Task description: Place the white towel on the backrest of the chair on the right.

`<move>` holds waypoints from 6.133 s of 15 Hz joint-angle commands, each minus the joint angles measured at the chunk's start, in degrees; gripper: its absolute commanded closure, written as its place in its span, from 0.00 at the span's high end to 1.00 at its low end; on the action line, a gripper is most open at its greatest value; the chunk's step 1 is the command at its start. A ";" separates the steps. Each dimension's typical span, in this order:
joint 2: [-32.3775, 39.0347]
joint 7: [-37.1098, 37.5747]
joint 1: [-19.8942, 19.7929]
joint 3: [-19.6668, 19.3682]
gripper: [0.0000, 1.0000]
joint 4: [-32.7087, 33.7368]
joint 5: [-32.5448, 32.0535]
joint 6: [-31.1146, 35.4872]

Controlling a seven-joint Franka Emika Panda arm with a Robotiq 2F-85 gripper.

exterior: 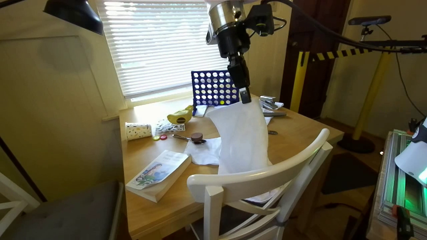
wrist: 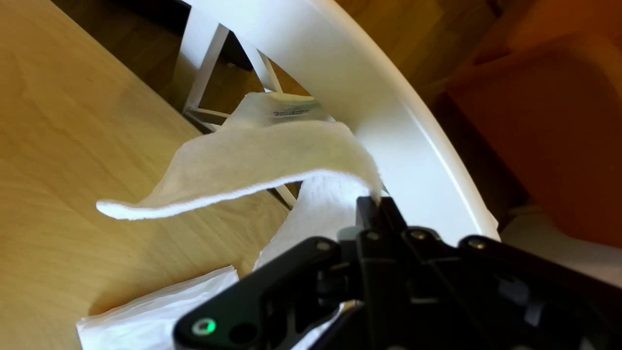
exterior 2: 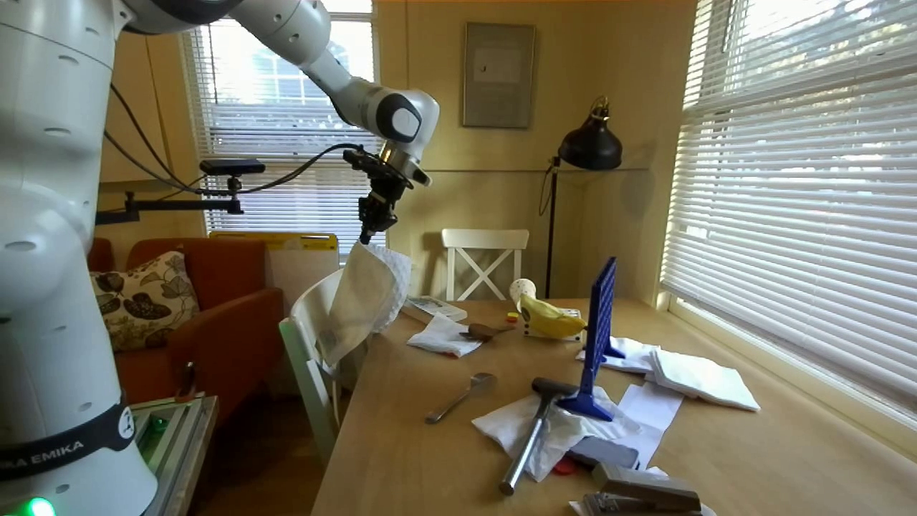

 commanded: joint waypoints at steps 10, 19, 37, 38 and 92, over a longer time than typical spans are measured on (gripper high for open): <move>9.47 -5.14 9.55 3.95 0.01 16.60 -2.83 -3.79; 8.17 -2.37 14.89 5.57 0.01 15.06 -2.09 -9.38; 23.42 -17.47 19.77 8.74 0.01 24.38 -0.17 3.39; 24.19 -19.46 19.69 9.58 0.01 24.78 0.80 1.62; -40.26 10.56 12.66 6.88 0.01 -29.00 -5.05 -9.25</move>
